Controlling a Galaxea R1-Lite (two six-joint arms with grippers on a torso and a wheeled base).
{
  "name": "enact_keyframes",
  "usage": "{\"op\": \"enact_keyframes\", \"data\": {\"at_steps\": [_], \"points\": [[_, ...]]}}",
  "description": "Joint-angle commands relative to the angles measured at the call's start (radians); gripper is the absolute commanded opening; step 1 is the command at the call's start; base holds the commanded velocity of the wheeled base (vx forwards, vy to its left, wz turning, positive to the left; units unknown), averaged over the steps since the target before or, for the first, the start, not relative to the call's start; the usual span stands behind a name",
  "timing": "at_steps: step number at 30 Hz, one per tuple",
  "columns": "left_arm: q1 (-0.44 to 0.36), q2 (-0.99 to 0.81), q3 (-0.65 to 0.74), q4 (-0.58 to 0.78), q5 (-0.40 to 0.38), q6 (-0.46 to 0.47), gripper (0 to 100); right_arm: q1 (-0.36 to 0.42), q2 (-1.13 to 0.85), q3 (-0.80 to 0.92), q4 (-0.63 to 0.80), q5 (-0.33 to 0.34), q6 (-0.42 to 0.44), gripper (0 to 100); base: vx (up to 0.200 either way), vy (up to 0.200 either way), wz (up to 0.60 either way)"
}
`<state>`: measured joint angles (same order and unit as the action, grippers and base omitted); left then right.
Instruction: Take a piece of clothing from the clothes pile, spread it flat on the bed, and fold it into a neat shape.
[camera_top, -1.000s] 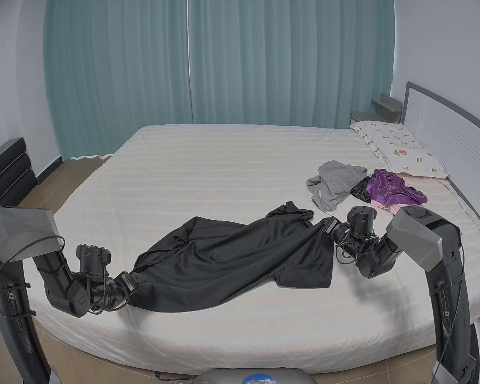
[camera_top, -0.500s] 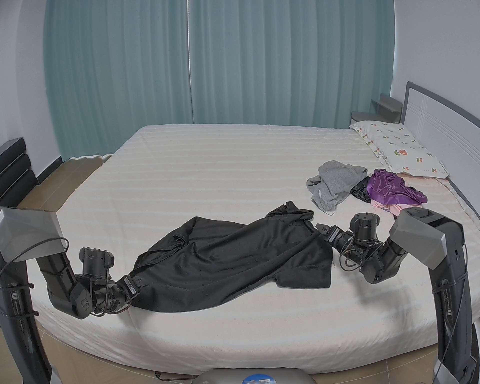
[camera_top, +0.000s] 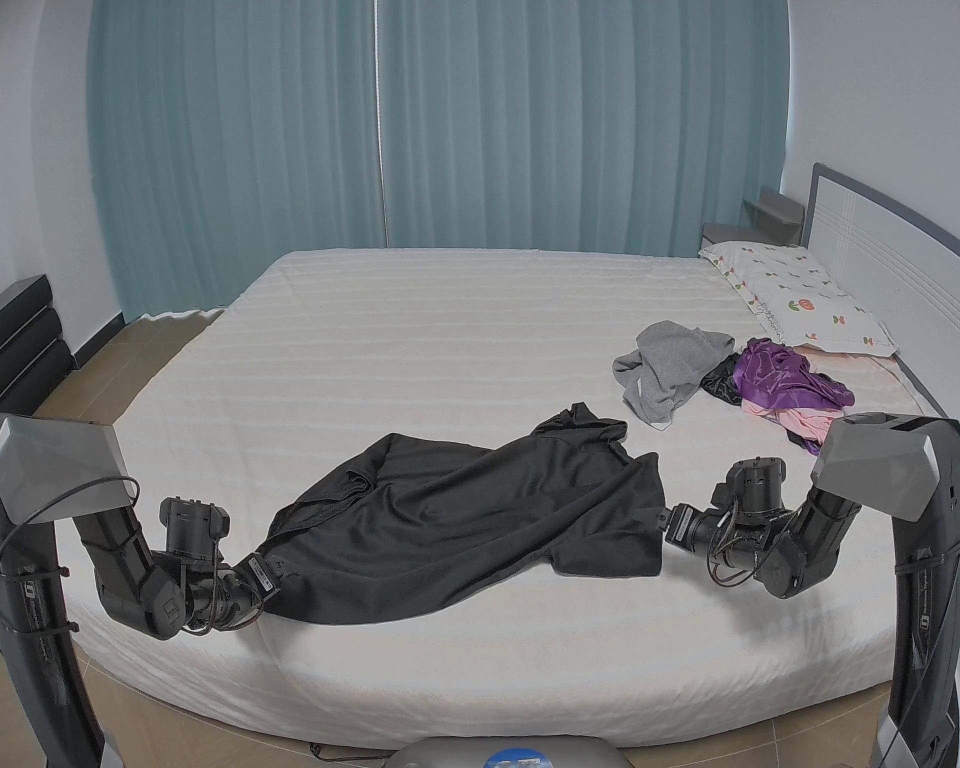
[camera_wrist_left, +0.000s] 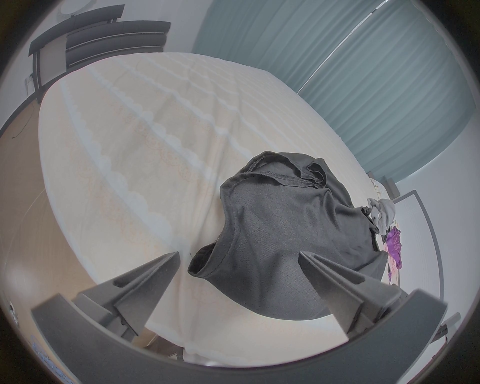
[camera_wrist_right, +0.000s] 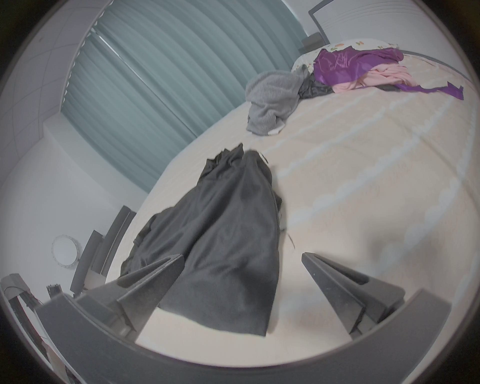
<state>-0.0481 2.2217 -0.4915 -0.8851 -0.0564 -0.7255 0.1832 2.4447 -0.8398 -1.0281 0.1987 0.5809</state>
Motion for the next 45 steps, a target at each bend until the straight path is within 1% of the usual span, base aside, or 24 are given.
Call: {"op": "enact_keyframes", "data": {"at_steps": [1, 8, 12, 13, 18, 22, 25, 26, 27, 28, 31, 34, 38, 43, 45], "points": [[-0.001, 0.003, 0.001, 0.0, 0.0, -0.002, 100, 0.016, 0.005, 0.033, 0.005, 0.004, -0.004, 100, 0.0, 0.0, 0.0], [0.001, 0.003, -0.001, 0.0, 0.0, -0.002, 100, 0.055, 0.063, -0.016, 0.008, 0.002, -0.004, 100, 0.0, 0.0, 0.0], [0.001, 0.003, -0.002, 0.0, 0.0, -0.002, 100, 0.064, 0.088, -0.044, 0.011, -0.007, -0.004, 100, 0.0, 0.0, 0.0], [0.001, 0.003, -0.002, 0.002, 0.0, -0.002, 100, 0.064, 0.088, -0.039, 0.013, -0.007, -0.004, 0, 0.0, 0.0, 0.0], [0.001, 0.003, -0.001, 0.002, 0.0, -0.002, 100, 0.064, 0.073, -0.027, 0.014, -0.005, -0.003, 0, 0.0, 0.0, 0.0], [0.001, 0.003, 0.001, 0.002, 0.0, -0.002, 100, 0.048, 0.014, 0.008, 0.014, 0.005, 0.007, 0, 0.0, 0.0, 0.0], [-0.001, 0.003, 0.001, 0.003, 0.0, -0.002, 100, 0.035, -0.098, 0.107, 0.014, 0.064, 0.014, 0, 0.0, 0.0, 0.0], [-0.001, 0.003, 0.001, 0.003, 0.0, -0.002, 100, 0.035, -0.098, 0.107, 0.014, 0.064, 0.014, 0, 0.0, 0.0, 0.0], [-0.001, 0.003, 0.001, 0.005, 0.0, -0.002, 100, 0.022, -0.161, 0.166, 0.011, 0.105, 0.019, 0, 0.0, 0.0, 0.0], [-0.001, 0.003, 0.001, 0.006, 0.0, -0.002, 100, 0.016, -0.191, 0.194, 0.011, 0.122, 0.027, 0, 0.0, 0.0, 0.0], [-0.013, 0.003, 0.002, 0.006, 0.0, -0.002, 100, -0.004, -0.276, 0.268, 0.005, 0.153, 0.066, 0, 0.0, 0.0, 0.0], [-0.026, 0.003, 0.002, 0.006, 0.003, -0.002, 100, -0.014, -0.354, 0.34, 0.005, 0.176, 0.077, 0, 0.0, 0.0, 0.0], [-0.029, 0.004, 0.004, 0.003, 0.004, -0.002, 100, -0.013, -0.409, 0.403, 0.005, 0.182, 0.079, 0, 0.0, 0.0, 0.0], [-0.039, 0.018, 0.004, 0.002, 0.007, 0.001, 100, -0.005, -0.42, 0.432, 0.005, 0.182, 0.079, 0, 0.0, 0.0, 0.0], [-0.052, 0.027, 0.001, 0.0, 0.035, 0.001, 100, -0.004, -0.42, 0.447, 0.005, 0.18, 0.079, 0, 0.0, 0.0, 0.0]]}}
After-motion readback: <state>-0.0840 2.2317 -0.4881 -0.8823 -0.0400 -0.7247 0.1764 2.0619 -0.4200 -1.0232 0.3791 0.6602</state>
